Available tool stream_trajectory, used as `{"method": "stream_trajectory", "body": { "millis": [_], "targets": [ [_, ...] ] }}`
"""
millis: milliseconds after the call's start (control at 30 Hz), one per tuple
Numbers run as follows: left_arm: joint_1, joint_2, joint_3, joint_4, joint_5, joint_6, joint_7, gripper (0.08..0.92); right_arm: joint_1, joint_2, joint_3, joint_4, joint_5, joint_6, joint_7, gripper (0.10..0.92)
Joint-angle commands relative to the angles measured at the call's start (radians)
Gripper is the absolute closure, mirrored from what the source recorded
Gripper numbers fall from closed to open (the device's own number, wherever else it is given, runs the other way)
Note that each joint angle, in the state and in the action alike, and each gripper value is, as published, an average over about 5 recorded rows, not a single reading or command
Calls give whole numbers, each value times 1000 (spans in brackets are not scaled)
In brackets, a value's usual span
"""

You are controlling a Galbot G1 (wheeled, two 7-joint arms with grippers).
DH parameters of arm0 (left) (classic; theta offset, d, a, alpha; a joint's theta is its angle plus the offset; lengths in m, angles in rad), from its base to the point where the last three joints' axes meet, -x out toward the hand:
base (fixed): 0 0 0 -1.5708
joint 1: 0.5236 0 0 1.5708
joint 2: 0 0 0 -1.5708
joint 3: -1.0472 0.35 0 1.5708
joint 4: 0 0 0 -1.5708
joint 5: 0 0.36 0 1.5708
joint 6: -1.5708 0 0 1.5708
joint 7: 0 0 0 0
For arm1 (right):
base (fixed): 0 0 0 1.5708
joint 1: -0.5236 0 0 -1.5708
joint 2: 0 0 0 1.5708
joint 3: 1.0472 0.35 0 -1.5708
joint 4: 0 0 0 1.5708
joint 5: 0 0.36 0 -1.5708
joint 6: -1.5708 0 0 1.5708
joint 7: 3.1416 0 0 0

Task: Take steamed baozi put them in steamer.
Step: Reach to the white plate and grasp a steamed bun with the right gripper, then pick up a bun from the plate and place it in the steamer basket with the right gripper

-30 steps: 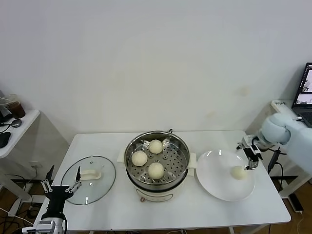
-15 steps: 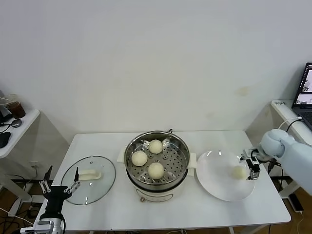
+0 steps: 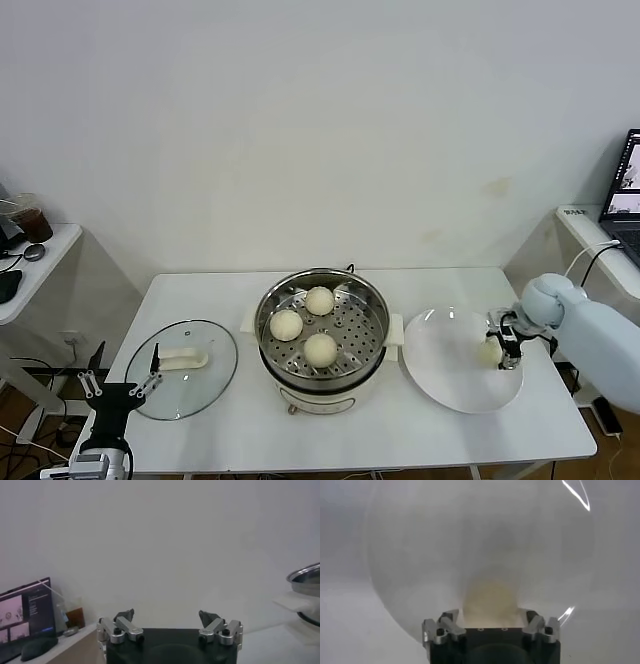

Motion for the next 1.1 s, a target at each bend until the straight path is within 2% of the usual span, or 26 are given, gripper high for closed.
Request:
{"method": "stream_trajectory", "body": {
  "millis": [33, 133, 233, 467, 633, 833, 933, 1100],
  "targets": [
    [0, 1, -1, -3, -1, 0, -1, 177, -7, 13, 9, -11, -2, -12, -3, 442],
    [1, 4, -3, -5, -2, 0, 0, 177, 44, -28, -36, 45, 55, -34, -11, 489],
    [-2, 8, -2, -5, -4, 0, 0, 177, 158, -92, -149, 133, 156, -80, -18, 503],
    [-20, 13, 16, 1, -8, 0, 0, 177, 690, -169, -592, 382, 501, -224, 18, 491],
    [-31, 16, 28, 10, -11, -1, 0, 177, 1024, -75, -846, 521, 728, -330, 79, 476],
    [-36, 22, 33, 15, -10, -2, -1, 177, 1120, 119, -895, 598, 951, -504, 187, 474],
    [-36, 19, 32, 12, -12, -2, 0, 177, 1084, 200, -899, 593, 993, -560, 233, 474],
    [-31, 12, 28, 0, -17, -1, 0, 177, 973, 299, -909, 545, 981, -610, 273, 474]
  ]
}}
